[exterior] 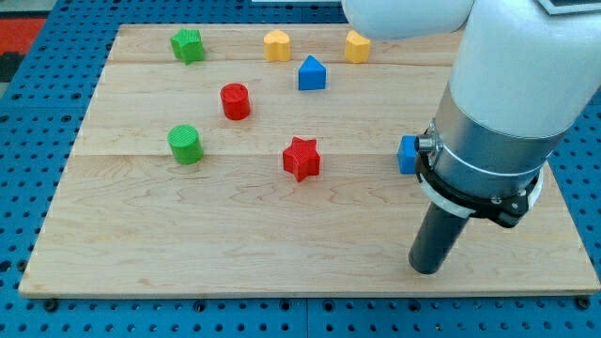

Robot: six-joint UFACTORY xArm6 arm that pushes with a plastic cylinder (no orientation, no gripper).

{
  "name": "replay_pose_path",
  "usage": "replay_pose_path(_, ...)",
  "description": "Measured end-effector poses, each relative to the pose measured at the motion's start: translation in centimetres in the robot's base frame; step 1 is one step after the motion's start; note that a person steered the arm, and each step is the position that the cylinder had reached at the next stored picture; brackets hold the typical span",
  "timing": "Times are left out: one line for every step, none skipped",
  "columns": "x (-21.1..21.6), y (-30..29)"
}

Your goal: Move the heart diagonal to the cube

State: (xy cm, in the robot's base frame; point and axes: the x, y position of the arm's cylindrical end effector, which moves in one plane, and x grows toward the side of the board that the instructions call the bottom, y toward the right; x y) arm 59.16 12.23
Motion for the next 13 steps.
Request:
replay_pose_path(0.6, 0.1)
replay_pose_path(0.8, 0.9)
replay_pose_path(-2.0, -1.4)
replay_pose_path(-5.0, -10.0)
replay_pose_path(-8.6, -19.5)
replay_pose_path(-12.3, -28.4)
replay_pose_path(-17.7, -32.9)
replay_pose_path(-20.3, -36.4)
replay_pose_path(-20.8, -36.4)
replay_pose_path(-20.8, -36.3)
replay_pose_path(-20.9, -36.2)
replay_pose_path(-23.4, -33.5)
replay_pose_path(-26.8, -30.5)
